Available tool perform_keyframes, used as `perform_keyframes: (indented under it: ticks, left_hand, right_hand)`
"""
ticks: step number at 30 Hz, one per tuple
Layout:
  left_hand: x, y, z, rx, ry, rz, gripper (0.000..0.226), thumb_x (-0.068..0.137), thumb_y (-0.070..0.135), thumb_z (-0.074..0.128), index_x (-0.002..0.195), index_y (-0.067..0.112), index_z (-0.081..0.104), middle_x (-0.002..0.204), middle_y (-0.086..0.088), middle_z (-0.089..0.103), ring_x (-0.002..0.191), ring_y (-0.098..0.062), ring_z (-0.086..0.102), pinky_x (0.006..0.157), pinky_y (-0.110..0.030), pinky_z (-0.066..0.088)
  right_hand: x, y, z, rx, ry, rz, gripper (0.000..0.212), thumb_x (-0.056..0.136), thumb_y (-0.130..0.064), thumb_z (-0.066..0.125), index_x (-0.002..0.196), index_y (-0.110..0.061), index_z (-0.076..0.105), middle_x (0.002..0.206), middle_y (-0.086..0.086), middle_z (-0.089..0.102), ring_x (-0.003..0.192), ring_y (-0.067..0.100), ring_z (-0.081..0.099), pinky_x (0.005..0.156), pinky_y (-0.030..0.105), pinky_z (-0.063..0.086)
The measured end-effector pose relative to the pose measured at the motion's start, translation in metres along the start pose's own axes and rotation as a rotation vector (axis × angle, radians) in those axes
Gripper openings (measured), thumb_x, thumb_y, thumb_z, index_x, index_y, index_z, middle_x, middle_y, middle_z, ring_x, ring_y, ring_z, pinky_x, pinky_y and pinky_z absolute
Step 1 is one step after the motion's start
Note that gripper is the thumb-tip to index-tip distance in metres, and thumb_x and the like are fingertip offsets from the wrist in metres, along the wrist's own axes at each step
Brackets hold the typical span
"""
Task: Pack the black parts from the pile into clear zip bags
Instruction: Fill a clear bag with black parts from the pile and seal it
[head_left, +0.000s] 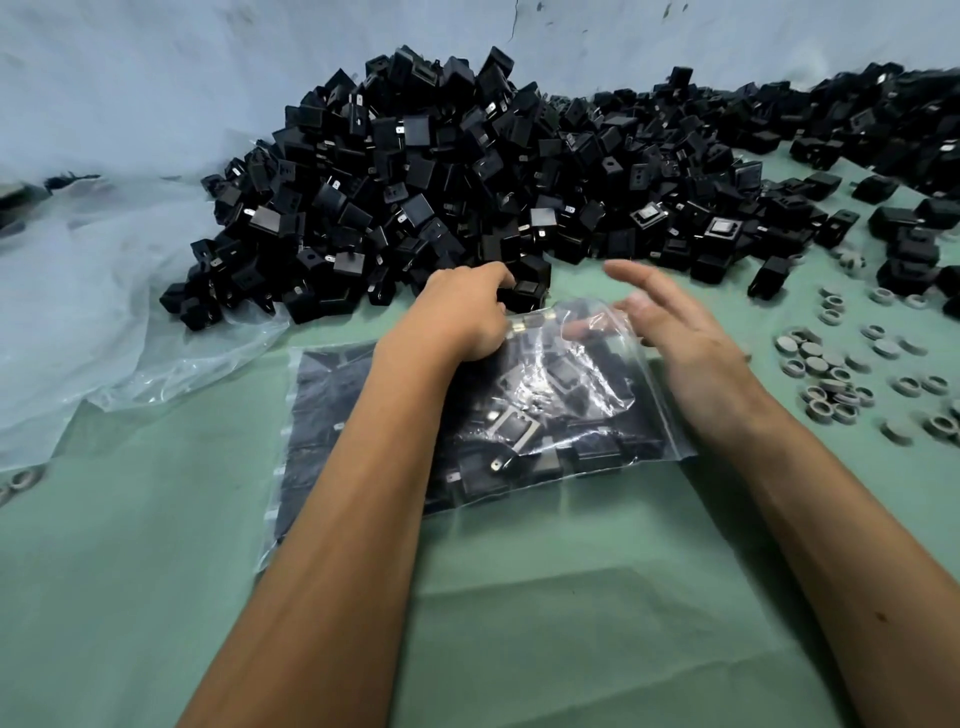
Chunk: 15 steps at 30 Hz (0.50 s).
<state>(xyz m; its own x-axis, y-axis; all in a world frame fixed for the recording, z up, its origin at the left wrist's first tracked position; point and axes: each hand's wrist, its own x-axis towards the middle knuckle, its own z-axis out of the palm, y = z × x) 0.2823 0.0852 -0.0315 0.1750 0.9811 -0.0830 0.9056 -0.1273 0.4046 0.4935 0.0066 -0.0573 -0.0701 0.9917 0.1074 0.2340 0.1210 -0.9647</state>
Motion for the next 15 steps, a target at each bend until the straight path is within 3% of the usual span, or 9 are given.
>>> perform_keyframes:
  ticks: [3,4,7,11,13,15]
  left_hand:
    - [0.0,-0.001,0.0,-0.026,0.002,-0.01,0.044,0.107,0.018,0.044,0.149,0.03,0.045,0.138,-0.009,0.057,0.134,-0.033,0.045,0.109,-0.048,0.043]
    - [0.0,-0.001,0.0,-0.03,0.01,-0.006,0.044,0.106,0.017,0.044,0.148,0.03,0.047,0.14,-0.009,0.055,0.135,-0.032,0.044,0.11,-0.047,0.042]
    - [0.0,0.0,0.0,-0.024,0.056,0.048,0.042,0.106,0.013,0.042,0.144,0.027,0.053,0.146,-0.006,0.046,0.138,-0.031,0.033,0.11,-0.039,0.035]
    - [0.0,0.004,0.001,-0.062,0.075,0.138,0.043,0.105,0.009,0.039,0.137,0.029,0.059,0.146,0.001,0.046,0.134,-0.026,0.028,0.099,-0.028,0.023]
    - [0.0,0.007,0.003,-0.072,0.041,0.177,0.044,0.106,0.011,0.038,0.136,0.033,0.061,0.148,0.004,0.047,0.135,-0.024,0.028,0.103,-0.027,0.022]
    - [0.0,0.01,0.005,-0.042,0.014,0.182,0.04,0.108,0.02,0.038,0.134,0.039,0.063,0.147,0.004,0.047,0.137,-0.026,0.025,0.111,-0.036,0.023]
  right_hand:
    - [-0.003,-0.004,0.009,0.018,-0.064,-0.052,0.036,0.107,-0.045,0.046,0.142,-0.043,0.055,0.107,-0.035,0.068,0.107,-0.008,0.065,0.093,0.027,0.057]
    - [-0.001,-0.005,0.009,0.003,-0.035,-0.068,0.037,0.107,-0.045,0.045,0.142,-0.04,0.056,0.108,-0.037,0.067,0.108,-0.011,0.064,0.094,0.027,0.055]
    - [0.006,-0.004,0.005,-0.088,0.157,-0.099,0.038,0.109,-0.044,0.041,0.135,-0.026,0.063,0.116,-0.014,0.07,0.111,-0.001,0.064,0.101,0.043,0.053]
    - [0.015,0.005,0.001,-0.101,0.373,-0.112,0.04,0.112,-0.041,0.037,0.116,-0.018,0.07,0.091,0.0,0.075,0.083,-0.003,0.065,0.086,0.032,0.053]
    - [0.017,0.008,0.0,-0.067,0.388,-0.098,0.042,0.112,-0.041,0.038,0.111,-0.015,0.071,0.088,0.003,0.075,0.077,0.0,0.065,0.079,0.031,0.052]
    - [0.018,0.01,0.0,-0.088,0.379,-0.1,0.043,0.111,-0.042,0.039,0.107,-0.015,0.072,0.088,0.005,0.074,0.077,0.005,0.065,0.074,0.032,0.053]
